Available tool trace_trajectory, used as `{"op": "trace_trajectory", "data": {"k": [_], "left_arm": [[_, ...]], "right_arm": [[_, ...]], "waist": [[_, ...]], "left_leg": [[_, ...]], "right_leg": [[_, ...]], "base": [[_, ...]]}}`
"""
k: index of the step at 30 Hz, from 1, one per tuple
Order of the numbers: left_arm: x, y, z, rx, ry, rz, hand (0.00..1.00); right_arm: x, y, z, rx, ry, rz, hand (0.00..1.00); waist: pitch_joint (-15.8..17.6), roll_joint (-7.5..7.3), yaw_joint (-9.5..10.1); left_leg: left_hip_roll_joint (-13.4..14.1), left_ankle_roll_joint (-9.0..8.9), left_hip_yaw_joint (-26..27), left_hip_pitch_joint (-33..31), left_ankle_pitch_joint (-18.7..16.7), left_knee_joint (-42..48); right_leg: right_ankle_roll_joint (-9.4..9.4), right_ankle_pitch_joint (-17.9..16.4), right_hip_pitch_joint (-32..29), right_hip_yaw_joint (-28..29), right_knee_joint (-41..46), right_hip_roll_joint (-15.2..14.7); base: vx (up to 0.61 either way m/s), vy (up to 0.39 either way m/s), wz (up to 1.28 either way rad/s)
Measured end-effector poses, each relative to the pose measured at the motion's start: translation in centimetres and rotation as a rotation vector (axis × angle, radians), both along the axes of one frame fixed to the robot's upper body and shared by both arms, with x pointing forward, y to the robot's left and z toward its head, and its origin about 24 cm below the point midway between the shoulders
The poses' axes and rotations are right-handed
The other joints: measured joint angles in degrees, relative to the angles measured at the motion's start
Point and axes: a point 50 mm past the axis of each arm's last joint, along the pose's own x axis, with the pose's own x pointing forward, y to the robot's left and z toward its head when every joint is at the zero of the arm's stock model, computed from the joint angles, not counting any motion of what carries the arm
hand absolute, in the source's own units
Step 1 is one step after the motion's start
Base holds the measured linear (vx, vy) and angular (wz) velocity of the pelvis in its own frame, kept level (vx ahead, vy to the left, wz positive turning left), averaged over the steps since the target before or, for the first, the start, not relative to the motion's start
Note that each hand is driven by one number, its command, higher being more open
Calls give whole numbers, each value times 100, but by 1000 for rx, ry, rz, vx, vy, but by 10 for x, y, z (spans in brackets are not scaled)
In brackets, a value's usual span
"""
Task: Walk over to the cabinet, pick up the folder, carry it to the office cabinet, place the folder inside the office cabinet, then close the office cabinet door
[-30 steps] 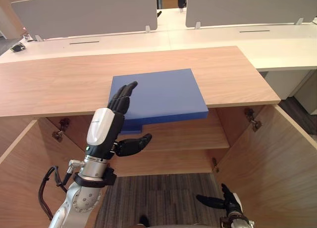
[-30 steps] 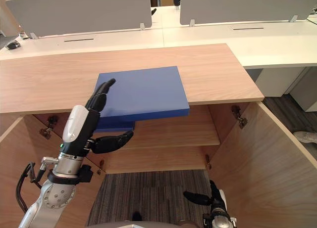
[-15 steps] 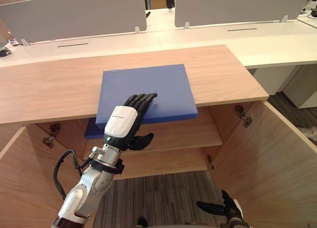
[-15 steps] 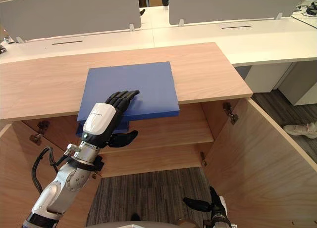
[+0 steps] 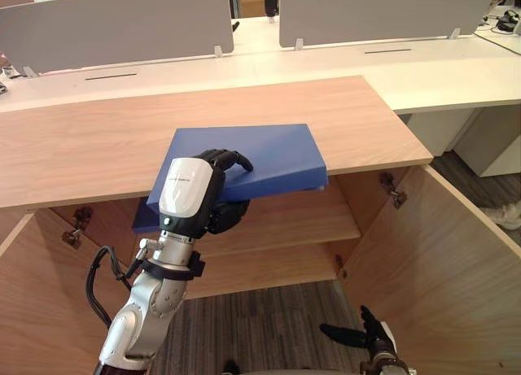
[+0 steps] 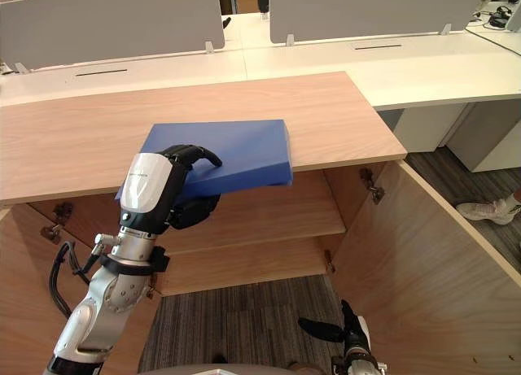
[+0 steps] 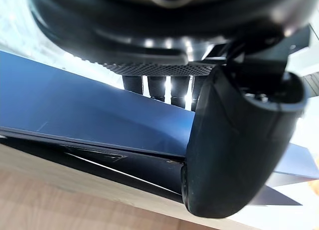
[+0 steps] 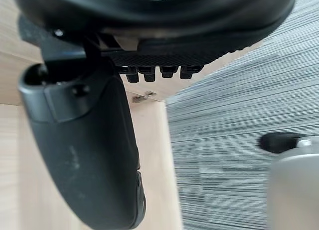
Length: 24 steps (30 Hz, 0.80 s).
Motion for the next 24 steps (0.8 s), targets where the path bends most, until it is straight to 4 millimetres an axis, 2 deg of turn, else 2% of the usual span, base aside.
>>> {"op": "trace_trajectory", "data": {"k": [6, 8, 9, 11, 12, 14, 16, 17, 19, 20, 24], "left_arm": [[-21, -7, 19, -265, -11, -144, 0], [-29, -5, 31, -467, -23, -235, 0], [-31, -4, 33, -527, -25, -263, 0], [-38, 0, 41, -745, -14, -373, 0], [-40, 1, 41, -804, 2, -410, 0], [-42, 5, 40, -938, 53, -492, 0], [-44, 8, 33, -1042, 127, -547, 0], [-44, 8, 32, -1068, 147, -558, 0], [-44, 8, 27, -1151, 201, -603, 0], [-44, 8, 25, -1224, 248, -658, 0], [-43, 5, 22, -1319, 309, -740, 0]], "right_arm": [[35, 5, 46, 94, -318, -109, 100], [43, 3, 73, 133, -472, -155, 100], [44, 2, 81, 138, -512, -168, 100], [47, -5, 111, 140, -664, -195, 100], [48, -7, 118, 144, -700, -200, 100], [50, -11, 145, 131, -819, -196, 100], [54, -9, 175, 140, -958, -165, 100], [55, -9, 184, 142, -999, -149, 100], [57, -5, 211, 140, -1124, -78, 100], [61, -3, 231, 136, -1210, 8, 100], [72, 2, 254, 141, -1312, 138, 100]], "waist": [[8, -14, 4], [14, -23, -7], [20, -31, -9], [22, -36, -14], [23, -38, -24], [43, -68, -60], [52, -83, -119], [51, -82, -131], [53, -85, -136], [53, -86, -136], [52, -86, -122]], "left_leg": [[-4, 8, 66, -13, -5, 26], [-1, 17, 119, -14, -15, 26], [0, 19, 140, -13, -21, 26], [-1, 26, 229, -6, -51, 27], [-2, 28, 244, -6, -54, 27], [-6, 32, 274, -2, -62, 28], [-7, 34, 324, 1, -73, 28], [-9, 36, 337, 1, -77, 29], [-11, 41, 361, 3, -84, 29], [-15, 44, 363, 5, -85, 29], [-16, 44, 360, 18, -85, 29]], "right_leg": [[15, 51, -40, 77, -24, 0], [22, 85, -46, 125, -73, 4], [24, 94, -50, 142, -82, 6], [36, 112, -83, 224, -86, 5], [38, 115, -90, 242, -86, 5], [41, 120, -101, 275, -86, 1], [49, 129, -124, 329, -86, 2], [51, 130, -131, 345, -85, 2], [56, 134, -142, 376, -83, 2], [61, 137, -142, 381, -79, -2], [67, 140, -132, 380, -73, -2]], "base": [[-4, 5, -6], [-5, 4, -11], [4, 10, -15], [14, 15, -18], [17, 17, -15], [17, 12, -10], [13, 5, -11], [15, 7, -11], [19, 6, -7], [0, 0, 0], [0, 0, 0]]}}
